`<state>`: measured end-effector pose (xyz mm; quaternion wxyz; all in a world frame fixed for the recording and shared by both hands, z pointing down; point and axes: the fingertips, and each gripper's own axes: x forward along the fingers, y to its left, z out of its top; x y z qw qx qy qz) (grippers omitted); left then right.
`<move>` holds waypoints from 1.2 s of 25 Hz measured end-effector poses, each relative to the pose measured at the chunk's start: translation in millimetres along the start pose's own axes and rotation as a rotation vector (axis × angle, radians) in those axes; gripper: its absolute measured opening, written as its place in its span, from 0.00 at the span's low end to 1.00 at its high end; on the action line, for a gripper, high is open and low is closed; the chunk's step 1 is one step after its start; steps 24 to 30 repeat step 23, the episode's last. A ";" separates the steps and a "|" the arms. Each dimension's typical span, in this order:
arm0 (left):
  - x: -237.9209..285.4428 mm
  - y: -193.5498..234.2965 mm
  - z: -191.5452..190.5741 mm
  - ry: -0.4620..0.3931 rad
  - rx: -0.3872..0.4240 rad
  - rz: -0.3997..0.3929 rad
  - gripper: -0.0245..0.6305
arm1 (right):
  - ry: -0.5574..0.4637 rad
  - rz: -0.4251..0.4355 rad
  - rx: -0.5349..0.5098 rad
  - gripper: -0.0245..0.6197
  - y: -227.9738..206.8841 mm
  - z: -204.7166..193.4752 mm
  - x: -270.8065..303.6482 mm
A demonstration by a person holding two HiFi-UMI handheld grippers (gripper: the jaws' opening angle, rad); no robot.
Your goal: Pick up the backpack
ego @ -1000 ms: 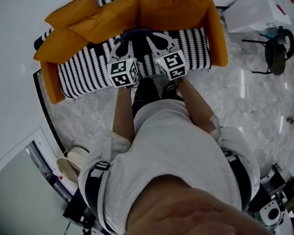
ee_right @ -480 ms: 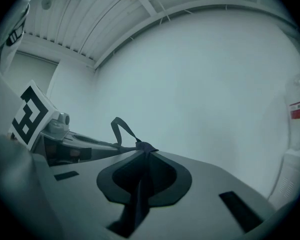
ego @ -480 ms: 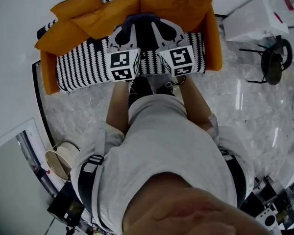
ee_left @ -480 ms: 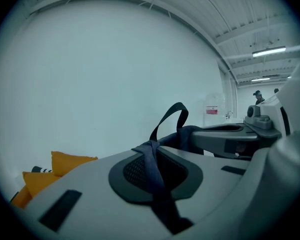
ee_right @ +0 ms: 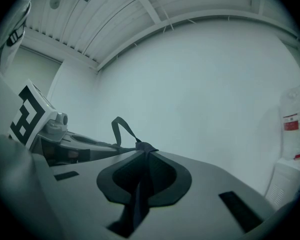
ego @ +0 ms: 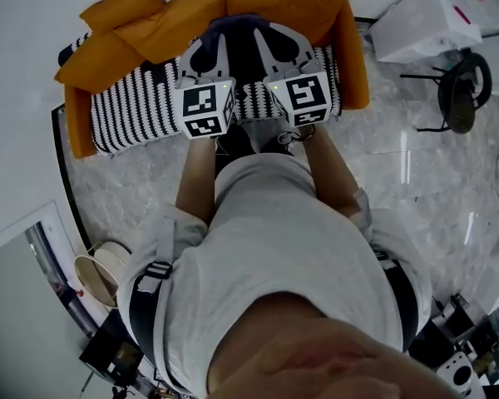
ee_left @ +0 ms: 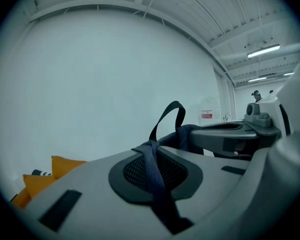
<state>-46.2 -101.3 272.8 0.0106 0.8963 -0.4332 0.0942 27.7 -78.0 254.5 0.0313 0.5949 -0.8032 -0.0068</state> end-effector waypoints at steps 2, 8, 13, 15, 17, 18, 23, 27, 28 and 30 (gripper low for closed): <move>-5.7 -8.0 -1.7 0.000 -0.003 -0.001 0.08 | 0.004 -0.002 0.000 0.12 1.1 -0.9 -10.1; -15.1 -36.3 -12.8 0.027 -0.003 -0.033 0.08 | 0.020 -0.033 0.027 0.12 -5.4 -13.7 -36.4; -20.3 -51.0 -8.6 0.025 0.005 -0.061 0.08 | 0.013 -0.055 0.027 0.12 -9.2 -10.9 -52.6; -20.7 -54.3 -7.0 0.021 0.014 -0.068 0.08 | 0.007 -0.064 0.026 0.12 -10.4 -9.9 -56.1; -21.2 -57.5 -6.8 0.020 0.020 -0.074 0.08 | 0.008 -0.072 0.026 0.12 -11.3 -10.3 -59.6; -21.8 -59.3 -7.1 0.022 0.021 -0.077 0.08 | 0.010 -0.074 0.027 0.12 -11.6 -10.9 -61.6; -23.1 -74.7 -5.0 0.025 0.028 -0.086 0.08 | 0.011 -0.085 0.033 0.12 -19.5 -10.8 -74.8; -23.1 -74.7 -5.0 0.025 0.028 -0.086 0.08 | 0.011 -0.085 0.033 0.12 -19.5 -10.8 -74.8; -23.1 -74.7 -5.0 0.025 0.028 -0.086 0.08 | 0.011 -0.085 0.033 0.12 -19.5 -10.8 -74.8; -23.1 -74.7 -5.0 0.025 0.028 -0.086 0.08 | 0.011 -0.085 0.033 0.12 -19.5 -10.8 -74.8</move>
